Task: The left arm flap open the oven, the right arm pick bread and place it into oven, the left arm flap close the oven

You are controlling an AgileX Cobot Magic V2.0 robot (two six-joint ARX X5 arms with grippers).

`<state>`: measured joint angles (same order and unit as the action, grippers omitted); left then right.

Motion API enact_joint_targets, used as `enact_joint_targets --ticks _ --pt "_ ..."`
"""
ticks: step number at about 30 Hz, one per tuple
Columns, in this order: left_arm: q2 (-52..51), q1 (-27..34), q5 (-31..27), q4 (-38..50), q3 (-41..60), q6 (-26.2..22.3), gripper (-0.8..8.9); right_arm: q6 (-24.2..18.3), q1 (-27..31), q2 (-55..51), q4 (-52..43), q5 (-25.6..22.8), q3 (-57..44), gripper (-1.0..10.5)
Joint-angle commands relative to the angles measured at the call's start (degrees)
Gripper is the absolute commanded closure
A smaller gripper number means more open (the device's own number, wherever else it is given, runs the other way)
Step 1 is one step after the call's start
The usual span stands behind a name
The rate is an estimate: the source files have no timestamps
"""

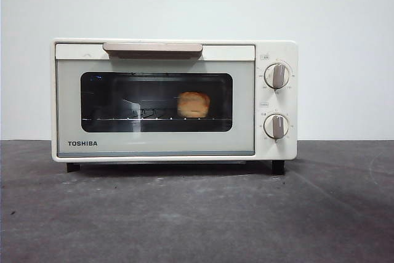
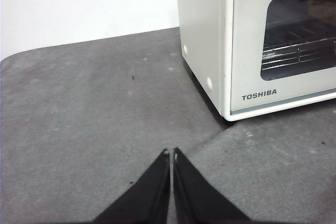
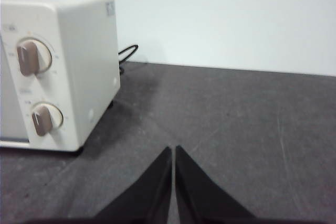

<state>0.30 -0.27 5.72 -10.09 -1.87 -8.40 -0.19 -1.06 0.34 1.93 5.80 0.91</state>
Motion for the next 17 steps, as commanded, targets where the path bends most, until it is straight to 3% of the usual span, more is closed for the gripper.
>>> enact_joint_targets --ticks 1,7,17 --pt "-0.11 0.04 -0.15 -0.26 1.16 0.22 7.94 0.2 0.13 -0.13 2.05 -0.26 -0.39 9.4" --pt "-0.11 0.04 -0.15 -0.26 1.16 0.22 7.94 0.2 0.13 -0.13 8.41 -0.24 -0.39 9.4" --pt "-0.11 0.04 -0.15 -0.24 1.16 0.2 7.94 1.22 0.11 -0.13 6.84 -0.2 -0.37 9.4"
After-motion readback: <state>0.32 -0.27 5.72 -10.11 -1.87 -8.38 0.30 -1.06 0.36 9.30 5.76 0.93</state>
